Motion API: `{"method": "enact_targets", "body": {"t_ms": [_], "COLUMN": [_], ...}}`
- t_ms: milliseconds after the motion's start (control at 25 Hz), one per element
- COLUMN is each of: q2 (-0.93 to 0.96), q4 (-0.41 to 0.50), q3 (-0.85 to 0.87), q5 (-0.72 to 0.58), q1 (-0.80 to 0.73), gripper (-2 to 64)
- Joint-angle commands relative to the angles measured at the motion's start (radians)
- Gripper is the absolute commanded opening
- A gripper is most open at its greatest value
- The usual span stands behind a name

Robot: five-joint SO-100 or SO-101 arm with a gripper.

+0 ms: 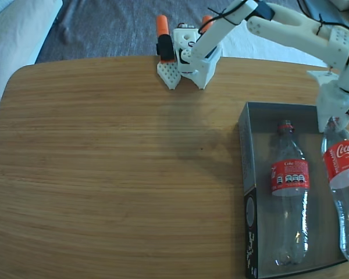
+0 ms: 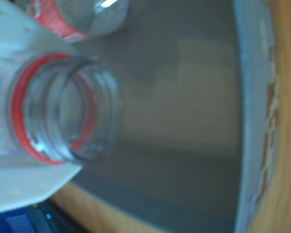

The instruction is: Grasp the bottles and put them in the box.

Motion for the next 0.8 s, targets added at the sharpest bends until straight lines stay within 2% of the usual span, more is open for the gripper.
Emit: {"method": "enact_targets", "body": {"t_ms": [0, 760], "q2": [0.014, -0.069], "q4": [0.000, 0.008], "q3": [-0.064, -0.051], "q5": [0.005, -0.005], "q1": [-0.008, 0.002], "gripper": [-0.3, -0.3]}}
